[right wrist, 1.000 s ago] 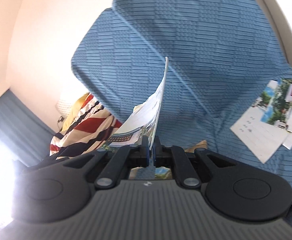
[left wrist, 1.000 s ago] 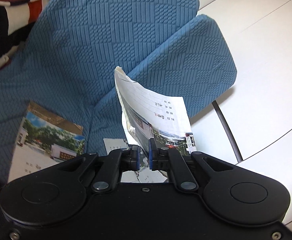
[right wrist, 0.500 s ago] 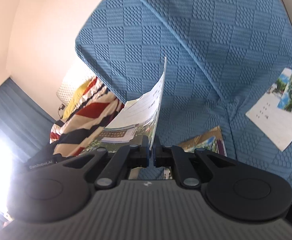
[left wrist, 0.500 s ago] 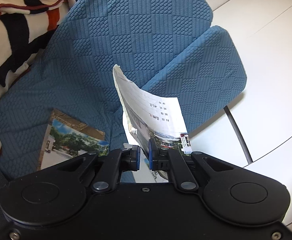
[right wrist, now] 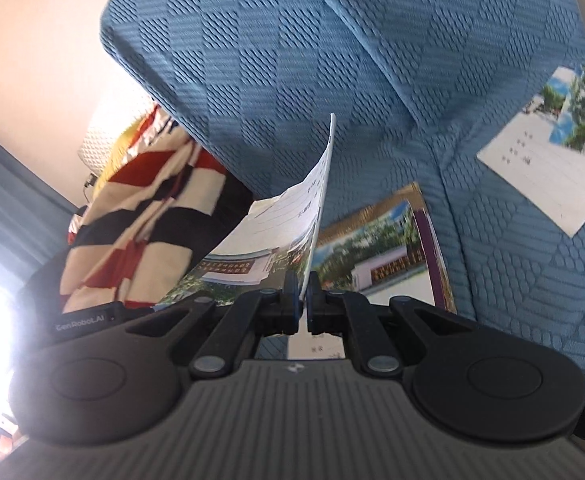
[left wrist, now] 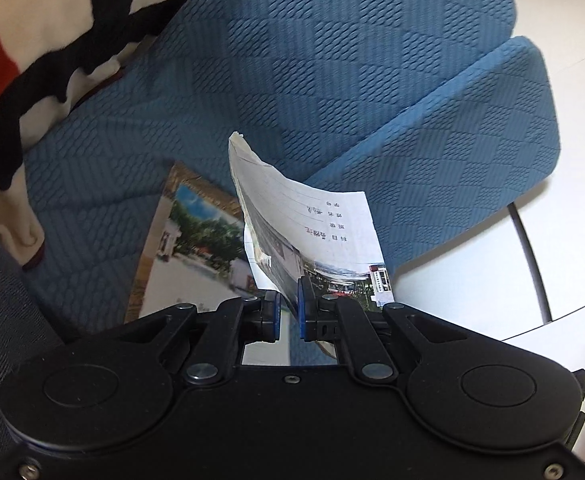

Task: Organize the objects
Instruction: 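Lower the photo booklet onto the stacked booklets with the right gripper, then open the right gripper and release the photo booklet, then withdraw both tools upward from the book stack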

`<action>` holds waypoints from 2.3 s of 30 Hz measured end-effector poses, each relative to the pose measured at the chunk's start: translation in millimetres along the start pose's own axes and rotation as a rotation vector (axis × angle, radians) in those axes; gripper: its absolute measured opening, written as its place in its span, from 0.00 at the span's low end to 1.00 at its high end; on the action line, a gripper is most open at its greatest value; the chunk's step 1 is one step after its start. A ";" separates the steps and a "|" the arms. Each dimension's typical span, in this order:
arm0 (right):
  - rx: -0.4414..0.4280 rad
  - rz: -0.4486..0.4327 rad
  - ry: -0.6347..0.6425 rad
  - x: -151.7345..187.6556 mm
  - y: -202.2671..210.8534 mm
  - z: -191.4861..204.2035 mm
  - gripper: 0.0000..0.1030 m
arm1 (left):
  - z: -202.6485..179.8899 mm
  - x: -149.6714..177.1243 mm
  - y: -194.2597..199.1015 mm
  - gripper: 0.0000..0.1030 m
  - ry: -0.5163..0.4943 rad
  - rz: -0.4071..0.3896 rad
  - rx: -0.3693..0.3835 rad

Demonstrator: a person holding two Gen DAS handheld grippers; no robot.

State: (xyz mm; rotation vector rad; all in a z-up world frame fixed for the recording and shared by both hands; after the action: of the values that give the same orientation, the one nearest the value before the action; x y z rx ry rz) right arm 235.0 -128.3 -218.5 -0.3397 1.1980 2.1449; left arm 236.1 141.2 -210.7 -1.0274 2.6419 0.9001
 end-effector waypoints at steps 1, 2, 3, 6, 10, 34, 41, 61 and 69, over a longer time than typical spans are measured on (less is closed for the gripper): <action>0.011 0.008 0.003 2.3 -4.5 -1.3 0.07 | 5.7 0.9 -2.6 0.07 0.007 0.006 -0.005; 0.019 0.016 0.003 4.7 -8.3 -2.7 0.07 | 10.6 1.4 -6.0 0.07 0.015 0.013 -0.011; 0.026 0.024 0.001 7.2 -12.2 -4.2 0.07 | 15.9 2.0 -9.0 0.07 0.022 0.020 -0.019; 0.052 0.035 0.012 14.0 -21.0 -7.1 0.07 | 26.5 6.7 -16.8 0.07 0.031 0.040 -0.041; 0.090 0.061 0.034 24.3 -33.0 -11.6 0.07 | 40.0 14.5 -26.2 0.07 0.053 0.062 -0.076; 0.269 0.171 0.120 57.6 -52.4 -25.5 0.41 | 57.9 39.9 -39.6 0.50 0.015 0.171 -0.247; 0.280 0.148 0.139 52.7 -29.3 -24.6 0.52 | 35.9 43.2 -30.4 0.68 -0.061 0.177 -0.276; 0.207 -0.180 0.252 -17.0 88.9 29.8 0.52 | -99.9 19.3 19.1 0.74 -0.371 0.013 -0.172; 0.213 -0.256 0.297 -20.1 121.1 37.1 0.52 | -129.6 25.4 28.3 0.80 -0.415 0.007 -0.116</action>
State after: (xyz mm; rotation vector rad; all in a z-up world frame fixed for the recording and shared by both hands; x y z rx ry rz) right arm 174.6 -150.8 -107.6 -0.6946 1.4473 1.7712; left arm 206.1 66.8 -102.0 -0.7532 2.2715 1.1391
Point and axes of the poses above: each gripper's, at about its wrist camera, not at the fingertips, and y roughly against the way its jaws point, z to its left, x to its underside, the point moved 5 cm from there along -y, roughly the way its jaws point, and after that the axes turned 11 degrees about x, right-handed, at the moved point
